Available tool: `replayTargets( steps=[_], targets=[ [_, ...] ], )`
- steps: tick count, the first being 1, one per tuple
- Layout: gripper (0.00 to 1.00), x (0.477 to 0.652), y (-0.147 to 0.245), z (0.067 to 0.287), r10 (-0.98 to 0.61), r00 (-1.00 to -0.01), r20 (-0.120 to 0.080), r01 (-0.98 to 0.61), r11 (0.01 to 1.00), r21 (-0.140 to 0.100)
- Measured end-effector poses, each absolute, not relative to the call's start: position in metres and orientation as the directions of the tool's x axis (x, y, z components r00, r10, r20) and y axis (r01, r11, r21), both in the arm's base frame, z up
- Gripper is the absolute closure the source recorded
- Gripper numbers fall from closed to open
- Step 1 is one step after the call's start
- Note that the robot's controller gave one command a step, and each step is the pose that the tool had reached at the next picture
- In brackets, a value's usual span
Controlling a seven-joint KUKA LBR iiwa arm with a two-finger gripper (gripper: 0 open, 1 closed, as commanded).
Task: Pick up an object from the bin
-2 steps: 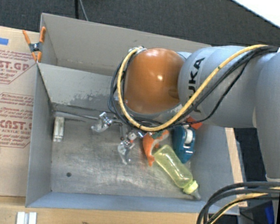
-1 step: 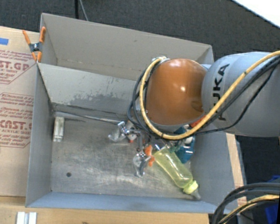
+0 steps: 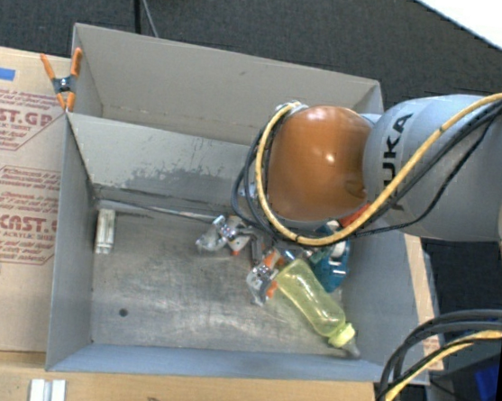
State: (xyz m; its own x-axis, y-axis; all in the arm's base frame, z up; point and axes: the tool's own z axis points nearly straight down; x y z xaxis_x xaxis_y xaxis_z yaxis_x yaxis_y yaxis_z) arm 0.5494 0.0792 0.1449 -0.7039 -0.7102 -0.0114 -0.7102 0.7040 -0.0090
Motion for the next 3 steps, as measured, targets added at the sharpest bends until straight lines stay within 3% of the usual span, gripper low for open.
replayTargets(
  steps=[1,2,3],
  targets=[
    [0.00,0.559,0.061,0.120,-0.835,-0.550,0.002,-0.835,0.550,0.006],
    [0.00,0.559,0.040,0.108,-0.774,-0.634,-0.004,-0.774,0.634,-0.001],
    [0.00,0.545,0.010,0.127,-0.865,-0.502,0.000,-0.865,0.502,0.006]
  ],
)
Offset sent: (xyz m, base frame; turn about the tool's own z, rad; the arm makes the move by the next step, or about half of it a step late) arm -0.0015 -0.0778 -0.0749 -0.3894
